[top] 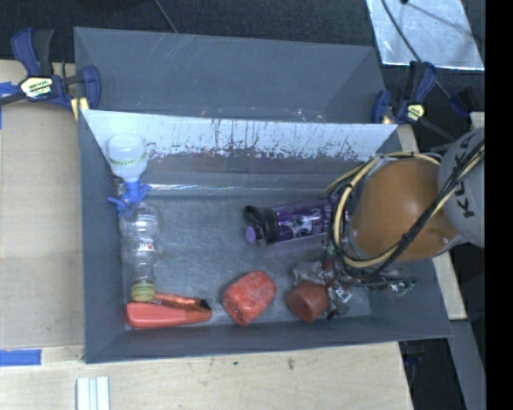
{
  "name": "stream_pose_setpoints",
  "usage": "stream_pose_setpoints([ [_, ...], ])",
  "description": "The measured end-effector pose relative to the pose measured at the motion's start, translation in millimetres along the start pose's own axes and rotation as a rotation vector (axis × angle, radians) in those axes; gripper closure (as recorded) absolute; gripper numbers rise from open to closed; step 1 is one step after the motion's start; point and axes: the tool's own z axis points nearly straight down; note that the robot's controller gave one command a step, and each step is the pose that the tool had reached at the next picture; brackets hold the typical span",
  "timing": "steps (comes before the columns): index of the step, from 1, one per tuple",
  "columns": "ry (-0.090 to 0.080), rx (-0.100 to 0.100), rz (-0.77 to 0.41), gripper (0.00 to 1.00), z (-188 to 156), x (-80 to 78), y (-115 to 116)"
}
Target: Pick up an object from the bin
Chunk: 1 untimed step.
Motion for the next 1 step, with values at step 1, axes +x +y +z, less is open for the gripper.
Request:
stream_pose_setpoints([
  [1, 0.004, -0.004, 0.0, 1.0, -11.4, 0.7, 1.0],
])
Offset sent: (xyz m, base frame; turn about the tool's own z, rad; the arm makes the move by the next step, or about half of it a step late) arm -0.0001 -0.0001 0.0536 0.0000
